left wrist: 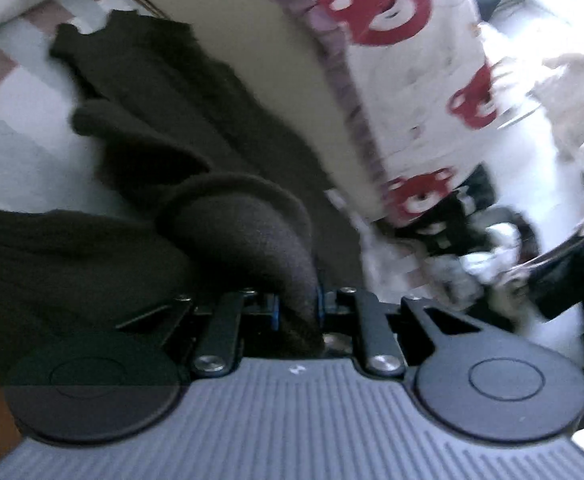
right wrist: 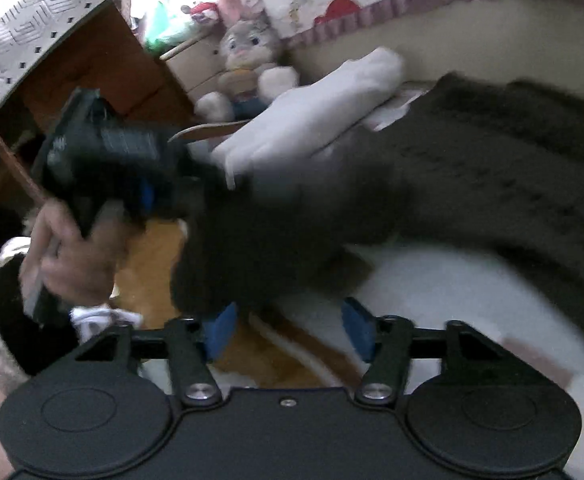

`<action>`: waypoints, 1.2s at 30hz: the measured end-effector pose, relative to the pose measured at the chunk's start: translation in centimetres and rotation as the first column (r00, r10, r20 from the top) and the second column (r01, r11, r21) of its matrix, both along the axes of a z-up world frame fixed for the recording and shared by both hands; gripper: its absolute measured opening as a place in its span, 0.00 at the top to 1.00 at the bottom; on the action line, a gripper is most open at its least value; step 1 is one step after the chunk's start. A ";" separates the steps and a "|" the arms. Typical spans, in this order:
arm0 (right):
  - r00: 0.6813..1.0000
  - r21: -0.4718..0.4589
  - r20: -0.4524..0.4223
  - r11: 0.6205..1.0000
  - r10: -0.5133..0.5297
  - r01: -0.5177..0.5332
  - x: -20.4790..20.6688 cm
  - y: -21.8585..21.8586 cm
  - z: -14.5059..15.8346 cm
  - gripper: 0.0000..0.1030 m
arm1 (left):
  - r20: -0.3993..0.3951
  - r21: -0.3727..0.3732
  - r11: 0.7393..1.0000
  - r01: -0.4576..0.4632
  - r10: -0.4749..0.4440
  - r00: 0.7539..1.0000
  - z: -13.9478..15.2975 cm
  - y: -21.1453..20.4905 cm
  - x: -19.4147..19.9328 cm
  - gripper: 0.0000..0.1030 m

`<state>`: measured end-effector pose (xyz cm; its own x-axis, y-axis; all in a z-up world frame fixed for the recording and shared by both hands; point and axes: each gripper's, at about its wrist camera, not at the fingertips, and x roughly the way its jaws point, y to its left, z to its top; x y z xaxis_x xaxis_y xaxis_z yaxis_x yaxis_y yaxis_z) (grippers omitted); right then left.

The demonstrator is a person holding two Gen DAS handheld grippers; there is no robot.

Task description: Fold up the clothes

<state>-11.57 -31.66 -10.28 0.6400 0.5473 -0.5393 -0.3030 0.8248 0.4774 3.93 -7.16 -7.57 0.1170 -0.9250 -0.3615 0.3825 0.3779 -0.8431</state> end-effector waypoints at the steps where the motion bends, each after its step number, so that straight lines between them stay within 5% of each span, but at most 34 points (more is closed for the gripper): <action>1: 1.000 -0.008 0.019 1.000 0.024 -0.024 -0.1 0.9 0.0 0.31 | -0.026 -0.036 0.999 0.003 -0.004 1.000 -0.1 -0.1 0.0 0.86; 3: 0.997 -0.023 0.053 0.999 0.047 -0.045 -0.2 2.4 0.0 0.27 | -0.119 -0.149 0.989 -0.012 -0.006 0.993 -1.1 -0.3 -0.1 0.86; 7: 0.991 -0.030 0.086 0.994 -0.104 0.107 0.3 2.4 0.2 0.17 | -0.233 -0.329 0.940 -0.096 0.018 0.972 -2.9 0.1 0.1 0.86; 8: 0.985 -0.031 0.092 0.988 -0.147 0.151 0.3 2.2 0.3 0.36 | -0.237 -0.350 0.929 -0.117 0.034 0.971 -2.9 0.4 0.3 0.86; 9: 0.977 -0.031 0.098 0.980 -0.191 0.195 0.4 2.0 0.3 0.80 | -0.232 -0.354 0.925 -0.136 0.054 0.971 -2.8 0.9 0.5 0.86; 10: 0.967 -0.032 0.104 0.971 -0.234 0.238 0.4 1.8 0.4 0.83 | -0.229 -0.353 0.923 -0.153 0.074 0.971 -2.8 1.4 0.7 0.86; 13: 0.933 -0.150 0.204 0.932 -0.297 0.330 -1.9 1.5 3.3 0.84 | -0.223 -0.242 0.954 -0.176 0.121 0.967 -2.9 2.4 0.8 0.83; 16: 0.891 -0.288 0.296 0.857 -0.345 0.428 -3.9 1.8 6.4 0.84 | -0.170 0.003 0.994 -0.111 0.110 0.979 -3.2 1.7 0.3 0.73; 19: 0.870 -0.424 0.352 0.770 -0.344 0.476 -4.1 3.3 6.9 0.84 | -0.051 0.188 0.982 0.004 0.005 0.999 -2.6 -0.9 -1.4 0.65; 21: 0.872 -0.495 0.357 0.724 -0.334 0.480 -3.9 3.9 6.5 0.84 | 0.053 0.245 0.969 0.035 -0.050 0.997 -1.2 -1.8 -2.4 0.65; 23: 0.878 -0.490 0.342 0.733 -0.336 0.471 -4.3 3.6 6.4 0.84 | 0.169 0.280 0.959 0.051 -0.102 0.980 0.4 -2.3 -3.2 0.60; 26: 0.885 -0.428 0.335 0.785 -0.322 0.448 -4.8 2.8 6.6 0.84 | 0.214 0.247 0.968 0.038 -0.093 0.972 2.5 -1.5 -2.6 0.57; 29: 0.898 -0.487 0.415 0.796 -0.150 0.358 -4.7 4.6 6.3 0.84 | 0.191 0.181 0.983 -0.030 -0.005 0.982 3.1 0.5 -1.4 0.54; 32: 0.929 -0.522 0.366 0.840 0.064 0.148 -5.1 5.7 5.9 0.84 | 0.210 0.166 0.979 -0.118 0.082 0.974 3.2 1.5 -0.6 0.49; 34: 0.950 -0.551 0.278 0.834 0.145 0.034 -5.1 6.2 5.1 0.84 | 0.298 0.189 0.961 -0.204 0.142 0.944 3.1 1.4 -1.0 0.47; 36: 0.959 -0.569 0.222 0.822 0.179 -0.022 -5.2 6.4 4.3 0.83 | 0.460 0.257 0.922 -0.288 0.146 0.876 2.6 0.7 -2.2 0.46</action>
